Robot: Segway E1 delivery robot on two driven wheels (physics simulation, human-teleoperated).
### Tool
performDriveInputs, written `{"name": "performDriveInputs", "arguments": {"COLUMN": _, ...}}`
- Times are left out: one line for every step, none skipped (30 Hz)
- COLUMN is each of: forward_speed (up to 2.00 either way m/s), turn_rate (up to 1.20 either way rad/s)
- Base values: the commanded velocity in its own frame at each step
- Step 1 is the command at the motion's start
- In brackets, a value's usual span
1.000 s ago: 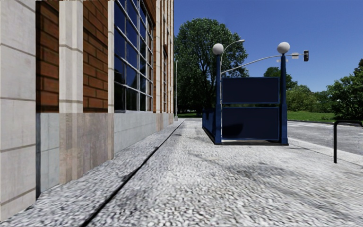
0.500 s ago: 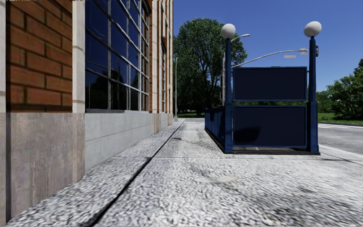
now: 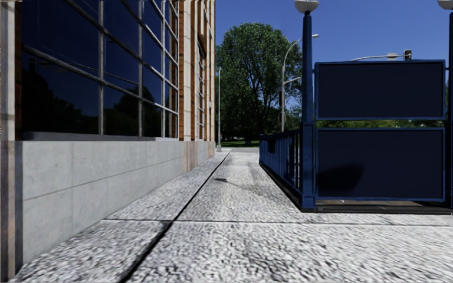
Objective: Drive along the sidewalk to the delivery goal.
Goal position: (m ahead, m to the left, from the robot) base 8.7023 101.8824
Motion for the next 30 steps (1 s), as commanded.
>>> {"name": "performDriveInputs", "arguments": {"forward_speed": 2.0, "turn_rate": 0.0}}
{"name": "performDriveInputs", "arguments": {"forward_speed": 2.0, "turn_rate": 0.0}}
{"name": "performDriveInputs", "arguments": {"forward_speed": 2.0, "turn_rate": 0.0}}
{"name": "performDriveInputs", "arguments": {"forward_speed": 2.0, "turn_rate": 0.0}}
{"name": "performDriveInputs", "arguments": {"forward_speed": 2.0, "turn_rate": 0.0}}
{"name": "performDriveInputs", "arguments": {"forward_speed": 2.0, "turn_rate": 0.0}}
{"name": "performDriveInputs", "arguments": {"forward_speed": 2.0, "turn_rate": 0.0}}
{"name": "performDriveInputs", "arguments": {"forward_speed": 2.0, "turn_rate": 0.0}}
{"name": "performDriveInputs", "arguments": {"forward_speed": 2.0, "turn_rate": 0.0}}
{"name": "performDriveInputs", "arguments": {"forward_speed": 2.0, "turn_rate": 0.0}}
{"name": "performDriveInputs", "arguments": {"forward_speed": 2.0, "turn_rate": 0.0}}
{"name": "performDriveInputs", "arguments": {"forward_speed": 2.0, "turn_rate": 0.0}}
{"name": "performDriveInputs", "arguments": {"forward_speed": 2.0, "turn_rate": 0.0}}
{"name": "performDriveInputs", "arguments": {"forward_speed": 2.0, "turn_rate": 0.0}}
{"name": "performDriveInputs", "arguments": {"forward_speed": 2.0, "turn_rate": 0.0}}
{"name": "performDriveInputs", "arguments": {"forward_speed": 2.0, "turn_rate": 0.0}}
{"name": "performDriveInputs", "arguments": {"forward_speed": 2.0, "turn_rate": 0.0}}
{"name": "performDriveInputs", "arguments": {"forward_speed": 2.0, "turn_rate": 0.0}}
{"name": "performDriveInputs", "arguments": {"forward_speed": 2.0, "turn_rate": 0.0}}
{"name": "performDriveInputs", "arguments": {"forward_speed": 2.0, "turn_rate": 0.0}}
{"name": "performDriveInputs", "arguments": {"forward_speed": 2.0, "turn_rate": 0.0}}
{"name": "performDriveInputs", "arguments": {"forward_speed": 2.0, "turn_rate": 0.0}}
{"name": "performDriveInputs", "arguments": {"forward_speed": 2.0, "turn_rate": 0.0}}
{"name": "performDriveInputs", "arguments": {"forward_speed": 2.0, "turn_rate": 0.0}}
{"name": "performDriveInputs", "arguments": {"forward_speed": 2.0, "turn_rate": 0.0}}
{"name": "performDriveInputs", "arguments": {"forward_speed": 2.0, "turn_rate": 0.0}}
{"name": "performDriveInputs", "arguments": {"forward_speed": 2.0, "turn_rate": 0.0}}
{"name": "performDriveInputs", "arguments": {"forward_speed": 2.0, "turn_rate": 0.0}}
{"name": "performDriveInputs", "arguments": {"forward_speed": 2.0, "turn_rate": 0.0}}
{"name": "performDriveInputs", "arguments": {"forward_speed": 2.0, "turn_rate": 0.0}}
